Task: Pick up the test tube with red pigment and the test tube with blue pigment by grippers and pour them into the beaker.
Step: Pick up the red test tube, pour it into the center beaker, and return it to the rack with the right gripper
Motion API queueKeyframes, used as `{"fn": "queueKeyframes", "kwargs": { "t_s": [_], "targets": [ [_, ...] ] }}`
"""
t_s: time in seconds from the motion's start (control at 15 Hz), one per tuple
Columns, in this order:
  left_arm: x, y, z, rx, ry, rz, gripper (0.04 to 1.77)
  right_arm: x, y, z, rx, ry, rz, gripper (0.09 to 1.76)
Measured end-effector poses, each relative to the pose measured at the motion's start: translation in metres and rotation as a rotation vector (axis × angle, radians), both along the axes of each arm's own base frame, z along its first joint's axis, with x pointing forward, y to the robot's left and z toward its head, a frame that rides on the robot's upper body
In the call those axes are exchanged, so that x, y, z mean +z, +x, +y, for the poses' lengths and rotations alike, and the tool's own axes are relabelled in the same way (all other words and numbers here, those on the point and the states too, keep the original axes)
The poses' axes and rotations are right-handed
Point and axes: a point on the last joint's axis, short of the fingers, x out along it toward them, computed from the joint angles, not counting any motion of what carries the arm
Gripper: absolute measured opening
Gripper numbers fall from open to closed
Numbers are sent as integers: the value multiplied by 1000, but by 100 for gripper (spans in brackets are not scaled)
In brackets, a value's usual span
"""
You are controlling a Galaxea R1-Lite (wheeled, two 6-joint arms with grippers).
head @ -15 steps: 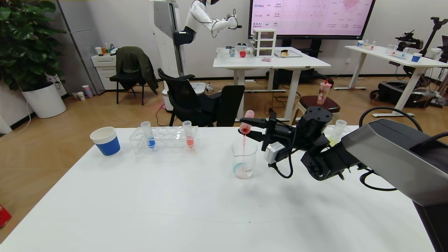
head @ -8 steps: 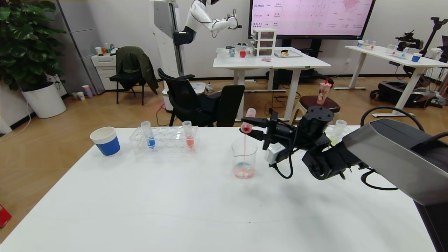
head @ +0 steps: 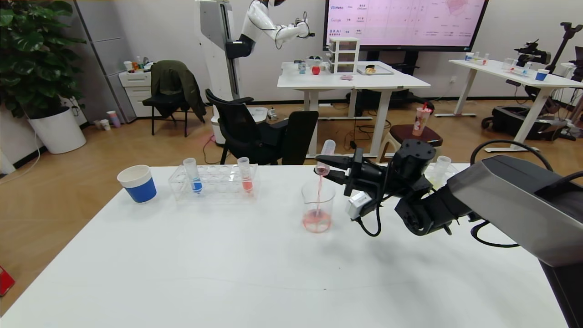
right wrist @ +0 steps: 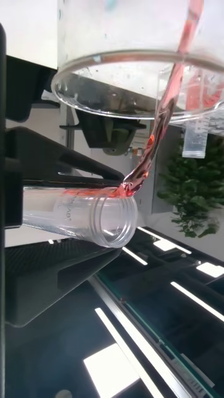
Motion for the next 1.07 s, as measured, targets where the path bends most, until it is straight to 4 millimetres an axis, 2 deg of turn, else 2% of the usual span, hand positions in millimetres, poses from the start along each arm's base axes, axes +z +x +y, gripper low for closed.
{"fn": "queueKeyframes", "kwargs": {
  "t_s": [0.4,0.67,0.87,1.07],
  "targets": [
    [0,0,0,0,0,0,175,-4,-1,3,-5,-30,-78,52],
    [0,0,0,0,0,0,175,-3,0,3,-1,-13,-32,52],
    [0,0,0,0,0,0,175,19,-4,3,5,83,129,52],
    [0,0,0,1,0,0,175,59,-14,-4,17,229,306,52]
  ]
}}
